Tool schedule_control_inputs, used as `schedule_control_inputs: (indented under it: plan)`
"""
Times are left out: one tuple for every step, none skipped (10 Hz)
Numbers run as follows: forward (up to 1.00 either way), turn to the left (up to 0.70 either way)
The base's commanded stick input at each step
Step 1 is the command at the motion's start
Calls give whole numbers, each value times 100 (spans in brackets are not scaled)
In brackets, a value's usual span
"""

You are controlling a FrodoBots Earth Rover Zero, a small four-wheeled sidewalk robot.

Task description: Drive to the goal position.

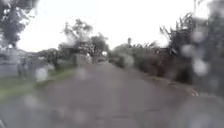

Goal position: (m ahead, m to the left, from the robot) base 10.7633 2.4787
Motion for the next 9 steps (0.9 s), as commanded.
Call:
schedule_control_inputs:
  plan:
    - [100,-19]
    - [100,-7]
    - [100,0]
    - [100,0]
    - [100,0]
    - [100,0]
    - [100,0]
    - [100,0]
    - [100,38]
